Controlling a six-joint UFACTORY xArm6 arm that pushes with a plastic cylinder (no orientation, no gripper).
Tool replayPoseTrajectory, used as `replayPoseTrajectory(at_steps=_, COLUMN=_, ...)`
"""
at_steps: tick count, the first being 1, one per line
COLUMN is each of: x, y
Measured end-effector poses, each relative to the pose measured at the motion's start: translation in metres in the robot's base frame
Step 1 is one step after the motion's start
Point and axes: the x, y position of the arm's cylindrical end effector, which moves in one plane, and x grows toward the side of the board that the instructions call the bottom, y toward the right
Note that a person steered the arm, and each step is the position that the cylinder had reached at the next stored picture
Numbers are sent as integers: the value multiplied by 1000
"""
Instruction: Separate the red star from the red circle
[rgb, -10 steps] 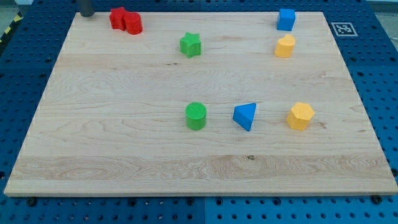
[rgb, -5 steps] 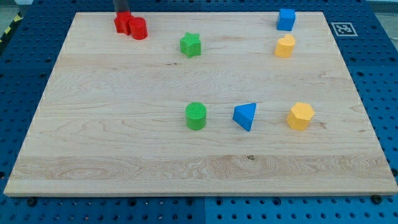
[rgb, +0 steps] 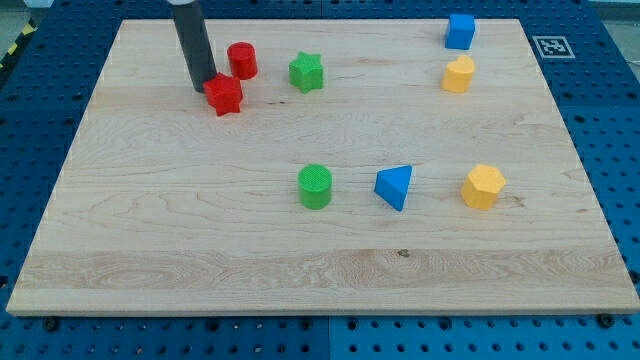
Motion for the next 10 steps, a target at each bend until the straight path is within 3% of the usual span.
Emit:
replayPoseTrajectory(at_steps=2, x=26, y=24)
replayPoseTrajectory(at_steps=5, x=31, y=82)
replayPoseTrajectory(at_steps=6, x=34, y=88)
replayPoseTrajectory(at_steps=8, x=59, y=33)
replayPoseTrajectory(at_steps=10, x=64, y=81)
